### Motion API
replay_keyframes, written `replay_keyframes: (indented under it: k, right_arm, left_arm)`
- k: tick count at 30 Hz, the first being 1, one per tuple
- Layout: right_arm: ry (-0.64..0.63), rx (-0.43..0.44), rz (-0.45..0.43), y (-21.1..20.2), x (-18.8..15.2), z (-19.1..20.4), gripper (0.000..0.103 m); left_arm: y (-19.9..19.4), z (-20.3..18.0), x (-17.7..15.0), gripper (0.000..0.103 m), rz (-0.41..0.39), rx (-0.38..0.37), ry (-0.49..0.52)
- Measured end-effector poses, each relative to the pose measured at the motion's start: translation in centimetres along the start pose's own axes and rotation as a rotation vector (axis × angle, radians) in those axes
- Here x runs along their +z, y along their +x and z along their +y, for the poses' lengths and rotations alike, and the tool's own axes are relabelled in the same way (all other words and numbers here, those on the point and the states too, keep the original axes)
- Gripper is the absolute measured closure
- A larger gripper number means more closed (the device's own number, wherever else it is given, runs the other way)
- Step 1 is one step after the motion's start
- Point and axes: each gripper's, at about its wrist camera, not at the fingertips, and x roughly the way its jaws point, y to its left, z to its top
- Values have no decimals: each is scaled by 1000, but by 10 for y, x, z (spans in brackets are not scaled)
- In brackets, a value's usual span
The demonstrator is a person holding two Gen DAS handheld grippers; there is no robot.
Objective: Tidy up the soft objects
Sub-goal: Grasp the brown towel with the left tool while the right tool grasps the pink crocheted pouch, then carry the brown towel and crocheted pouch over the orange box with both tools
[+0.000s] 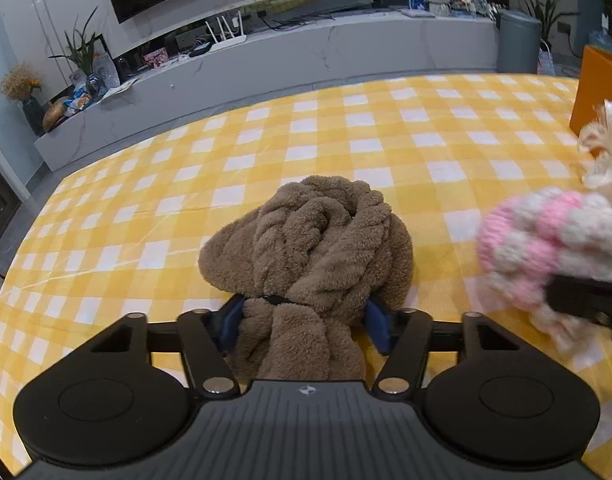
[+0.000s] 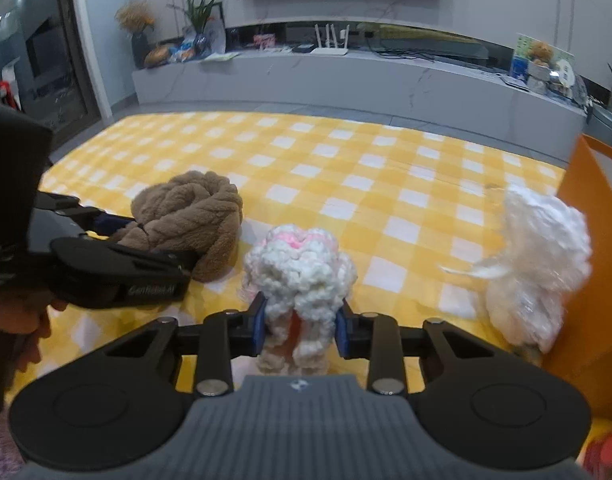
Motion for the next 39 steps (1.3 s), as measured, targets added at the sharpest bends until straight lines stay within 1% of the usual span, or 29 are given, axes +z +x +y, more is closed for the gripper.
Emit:
replay_keyframes:
  k: [1,4,7,10,13,16,19,21,24,29,35,39]
  right_arm:
    - [9,-1,-5,-5,-2,-1,71]
    - [35,-7,-17,-18,-9,-4,71]
    - [49,-24,-22,-28,-16,-9,71]
    - [58,-33,-23,-36,-20,-14,71]
    - [70,-38,-29,-47,-21,-21,71]
    - [77,-39,-48,-64,-23,-25,71]
    - [73,-35,-81,-85,-25,-27,71]
    - [71,-37,-105,-101,-27,-30,71]
    - [71,-51,-142,-125,-32,-36,71]
    - [102,-113,-212,-169,-45,-55,71]
    - [129,-183,-246,-208,-56,-89,71]
    - [140,-227,-241,-227,-59,-116,71]
  left_arm:
    - [-1,1,1,38,-5,-1,-8]
    - [-9,5,3,39,-38,-11,-36]
    - [-23,10,5,39,-83,-42,-85]
    - [-44,15,5,39,-118,-125,-156]
    - [-68,14,4,39,-138,-183,-194]
    - [-90,8,2,39,-140,-262,-243]
    - [-107,-1,-5,39,-121,-332,-289]
    - [-116,-6,-10,39,-116,-358,-293]
    - [-131,-22,-16,39,-104,-388,-267]
    - [-152,-50,-22,39,-93,-429,-245]
    - [-169,-83,-14,39,-98,-500,-215]
    - [-173,-103,-2,39,-92,-555,-204]
